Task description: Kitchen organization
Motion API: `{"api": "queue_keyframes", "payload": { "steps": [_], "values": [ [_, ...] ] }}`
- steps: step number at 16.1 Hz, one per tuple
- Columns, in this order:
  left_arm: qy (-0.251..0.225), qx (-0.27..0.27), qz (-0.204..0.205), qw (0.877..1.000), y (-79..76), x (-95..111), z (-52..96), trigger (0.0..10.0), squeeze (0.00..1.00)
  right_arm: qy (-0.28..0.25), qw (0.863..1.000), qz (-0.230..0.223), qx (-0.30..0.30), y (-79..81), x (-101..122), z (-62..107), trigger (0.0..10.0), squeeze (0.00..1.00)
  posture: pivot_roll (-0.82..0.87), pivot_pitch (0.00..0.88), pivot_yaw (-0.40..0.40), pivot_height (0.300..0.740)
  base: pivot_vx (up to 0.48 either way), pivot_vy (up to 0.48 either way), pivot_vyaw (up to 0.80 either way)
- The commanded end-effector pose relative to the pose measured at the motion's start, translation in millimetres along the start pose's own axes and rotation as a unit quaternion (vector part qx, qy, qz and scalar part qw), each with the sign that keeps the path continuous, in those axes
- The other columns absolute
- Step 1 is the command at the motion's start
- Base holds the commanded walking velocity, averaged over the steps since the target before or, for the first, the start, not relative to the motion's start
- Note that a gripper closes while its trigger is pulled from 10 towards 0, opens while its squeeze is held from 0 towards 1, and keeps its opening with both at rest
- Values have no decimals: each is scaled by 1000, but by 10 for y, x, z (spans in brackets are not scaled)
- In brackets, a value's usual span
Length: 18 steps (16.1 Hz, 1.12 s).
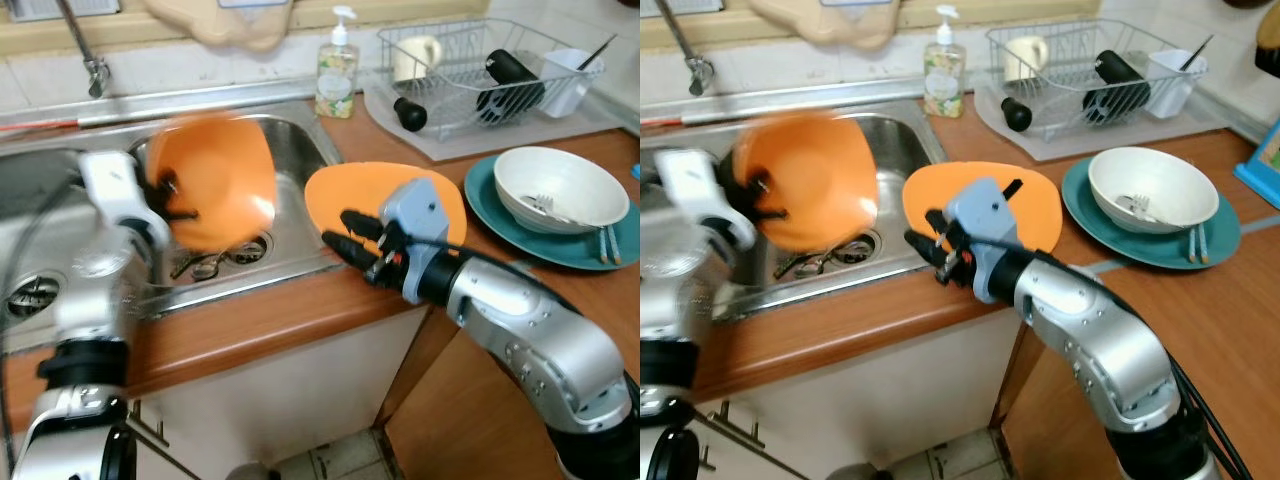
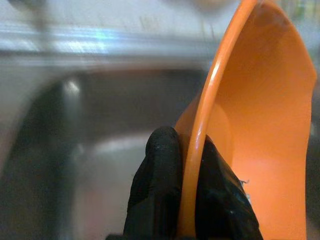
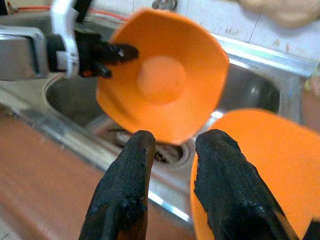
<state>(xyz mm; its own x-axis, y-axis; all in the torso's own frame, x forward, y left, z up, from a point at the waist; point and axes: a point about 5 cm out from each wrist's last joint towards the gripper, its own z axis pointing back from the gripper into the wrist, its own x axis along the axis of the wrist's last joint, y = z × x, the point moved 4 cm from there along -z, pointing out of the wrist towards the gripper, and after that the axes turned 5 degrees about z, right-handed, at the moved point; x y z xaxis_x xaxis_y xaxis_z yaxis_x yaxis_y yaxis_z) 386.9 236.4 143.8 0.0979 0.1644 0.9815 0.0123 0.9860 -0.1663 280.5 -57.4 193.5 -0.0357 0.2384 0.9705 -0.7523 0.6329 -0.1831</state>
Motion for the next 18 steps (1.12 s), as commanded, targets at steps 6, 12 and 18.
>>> {"api": "queue_keyframes", "payload": {
  "steps": [6, 12, 18],
  "values": [
    [52, -70, -45, 995, -206, -147, -212, 0, 0, 5, 1000, 5, 14, 44, -36, 32, 10000, 0, -129, 0, 93, 740, 0, 0, 0],
    [147, -107, -16, 983, -336, -488, -254, 1020, 0, 15, 999, 12, 39, 79, -81, -13, 10000, 0, -113, 0, 88, 740, 0, 0, 0],
    [186, -133, -27, 973, -451, -601, -253, 10000, 0, 22, 999, 15, 38, 69, -111, -16, 10000, 0, -115, 0, 89, 740, 0, 0, 0]
  ]
}}
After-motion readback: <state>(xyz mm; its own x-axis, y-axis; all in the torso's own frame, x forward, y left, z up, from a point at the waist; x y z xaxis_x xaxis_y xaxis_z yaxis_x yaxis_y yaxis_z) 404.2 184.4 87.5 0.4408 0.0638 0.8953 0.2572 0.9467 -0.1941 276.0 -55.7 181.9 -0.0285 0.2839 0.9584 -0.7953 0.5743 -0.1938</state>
